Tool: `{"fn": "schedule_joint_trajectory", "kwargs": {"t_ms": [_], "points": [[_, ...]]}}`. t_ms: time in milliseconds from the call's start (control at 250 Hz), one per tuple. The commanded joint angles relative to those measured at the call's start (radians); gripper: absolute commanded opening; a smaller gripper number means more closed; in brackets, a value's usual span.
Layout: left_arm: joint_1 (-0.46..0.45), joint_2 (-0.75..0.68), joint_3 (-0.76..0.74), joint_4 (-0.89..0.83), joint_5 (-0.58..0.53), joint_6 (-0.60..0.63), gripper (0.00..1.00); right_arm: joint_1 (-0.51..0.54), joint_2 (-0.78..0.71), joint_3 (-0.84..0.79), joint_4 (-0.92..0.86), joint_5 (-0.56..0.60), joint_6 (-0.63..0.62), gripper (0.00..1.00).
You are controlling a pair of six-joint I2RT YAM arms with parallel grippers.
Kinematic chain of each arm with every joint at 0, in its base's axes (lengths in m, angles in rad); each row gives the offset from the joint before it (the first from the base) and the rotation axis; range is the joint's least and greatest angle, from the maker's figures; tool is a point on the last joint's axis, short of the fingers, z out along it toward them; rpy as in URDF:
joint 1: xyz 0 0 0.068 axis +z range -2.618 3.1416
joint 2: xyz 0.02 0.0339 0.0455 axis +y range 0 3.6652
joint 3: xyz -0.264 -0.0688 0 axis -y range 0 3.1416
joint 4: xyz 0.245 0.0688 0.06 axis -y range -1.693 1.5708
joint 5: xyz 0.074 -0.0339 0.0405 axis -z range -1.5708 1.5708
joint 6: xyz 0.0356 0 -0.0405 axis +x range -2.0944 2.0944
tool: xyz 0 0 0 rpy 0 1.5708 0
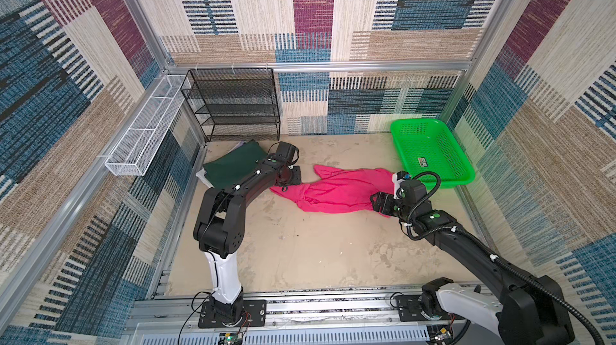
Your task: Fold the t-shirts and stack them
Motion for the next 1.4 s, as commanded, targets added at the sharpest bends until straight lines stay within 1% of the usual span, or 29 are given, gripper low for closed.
{"fn": "schedule_joint_trajectory", "kwargs": {"t_ms": [0,264,476,608,712,792,900,1116,1240,1268,1396], "points": [[0.000,0.047,0.051,-0.045,-0.022,0.055,0.41,-0.003,0.025,0.010,0.016,-0.027,-0.013,0.86],[0.000,0.130,0.121,-0.115,-0.084,0.090,0.39,-0.015,0.041,-0.004,0.031,-0.041,-0.020,0.86],[0.000,0.154,0.129,-0.125,-0.090,0.107,0.37,-0.026,0.051,0.002,0.036,-0.048,-0.022,0.86],[0.001,0.158,0.136,-0.133,-0.099,0.114,0.24,-0.033,0.053,0.002,0.022,-0.038,-0.023,0.87],[0.000,0.156,0.144,-0.148,-0.114,0.116,0.11,-0.046,0.041,-0.007,0.005,-0.026,-0.017,0.87],[0.000,0.131,0.140,-0.151,-0.124,0.117,0.04,-0.056,0.025,-0.019,-0.005,-0.017,-0.011,0.86],[0.000,0.077,0.121,-0.151,-0.145,0.125,0.00,-0.067,0.010,-0.036,-0.017,-0.010,-0.010,0.86],[0.000,-0.035,0.082,-0.175,-0.191,0.152,0.00,-0.081,-0.001,-0.067,-0.021,0.001,0.002,0.86],[0.000,-0.096,0.049,-0.176,-0.200,0.156,0.00,-0.091,0.004,-0.083,-0.013,0.021,0.010,0.86],[0.000,-0.107,0.043,-0.179,-0.203,0.156,0.00,-0.094,0.006,-0.085,-0.013,0.027,0.011,0.85],[0.000,-0.165,0.009,-0.176,-0.219,0.154,0.00,-0.115,0.018,-0.101,0.004,0.039,0.015,0.72]]}}
